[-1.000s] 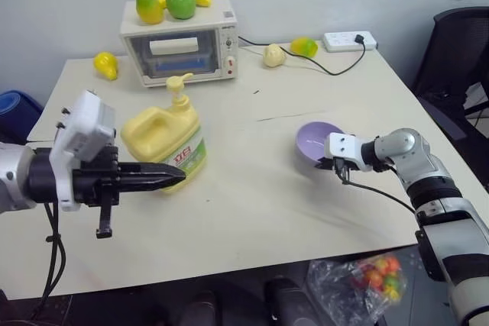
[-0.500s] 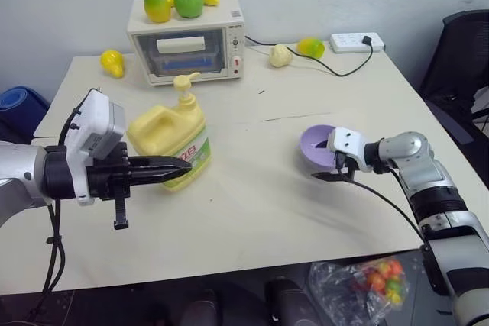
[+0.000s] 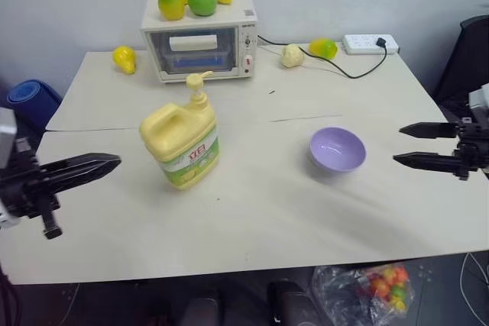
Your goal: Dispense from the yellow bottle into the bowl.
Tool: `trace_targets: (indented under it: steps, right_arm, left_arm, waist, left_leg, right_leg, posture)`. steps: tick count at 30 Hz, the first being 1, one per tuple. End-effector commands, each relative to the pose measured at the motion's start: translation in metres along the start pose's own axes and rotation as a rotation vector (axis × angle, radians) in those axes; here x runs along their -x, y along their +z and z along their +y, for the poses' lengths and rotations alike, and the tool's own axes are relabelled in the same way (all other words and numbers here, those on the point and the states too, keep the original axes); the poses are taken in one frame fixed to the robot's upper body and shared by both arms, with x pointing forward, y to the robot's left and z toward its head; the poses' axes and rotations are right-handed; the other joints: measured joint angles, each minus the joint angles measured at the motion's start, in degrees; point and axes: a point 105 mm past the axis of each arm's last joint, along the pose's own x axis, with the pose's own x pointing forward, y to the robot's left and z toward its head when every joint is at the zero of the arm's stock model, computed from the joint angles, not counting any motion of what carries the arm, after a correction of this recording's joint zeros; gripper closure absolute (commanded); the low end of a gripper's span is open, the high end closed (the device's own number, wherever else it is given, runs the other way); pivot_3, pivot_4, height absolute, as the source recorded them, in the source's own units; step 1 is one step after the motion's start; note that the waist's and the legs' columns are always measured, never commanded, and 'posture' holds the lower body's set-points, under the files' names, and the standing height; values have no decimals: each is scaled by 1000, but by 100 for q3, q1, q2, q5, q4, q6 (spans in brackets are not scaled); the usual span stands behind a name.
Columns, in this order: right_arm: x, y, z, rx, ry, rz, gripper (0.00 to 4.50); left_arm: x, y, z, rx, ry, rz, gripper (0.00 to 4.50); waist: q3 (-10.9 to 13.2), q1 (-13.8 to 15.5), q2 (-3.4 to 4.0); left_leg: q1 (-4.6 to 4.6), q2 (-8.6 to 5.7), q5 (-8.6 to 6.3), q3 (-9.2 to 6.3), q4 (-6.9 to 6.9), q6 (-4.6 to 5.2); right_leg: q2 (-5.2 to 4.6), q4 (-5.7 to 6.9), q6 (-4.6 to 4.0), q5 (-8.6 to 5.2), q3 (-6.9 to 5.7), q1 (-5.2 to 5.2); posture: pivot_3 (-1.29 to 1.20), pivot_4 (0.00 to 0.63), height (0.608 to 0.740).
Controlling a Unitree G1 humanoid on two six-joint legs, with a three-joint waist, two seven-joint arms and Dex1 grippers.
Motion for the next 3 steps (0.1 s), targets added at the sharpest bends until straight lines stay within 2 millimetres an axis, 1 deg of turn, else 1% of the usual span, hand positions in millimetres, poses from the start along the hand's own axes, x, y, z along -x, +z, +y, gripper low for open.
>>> trace_targets:
  steps: [1,3]
  right_arm:
    - [15,-1,-3,-5,-18,-14,35]
    - [14,-8,-4,-25,-14,-4,35]
  left_arm:
    - [20,7,-3,-14,43,-41,4500]
    - [21,2,-2,-16,55,-22,4500]
  waist:
    - [1,10,1]
    - [3,11,5]
  left_leg:
    - [3,1,0,-1,1,1]
    - [7,0,0,-3,1,1]
  right_leg:
    - [0,-4,-1,0,-3,6]
    - [-1,-10,-5,0,-5,15]
  posture:
    - [0,150,740]
    - [0,150,740]
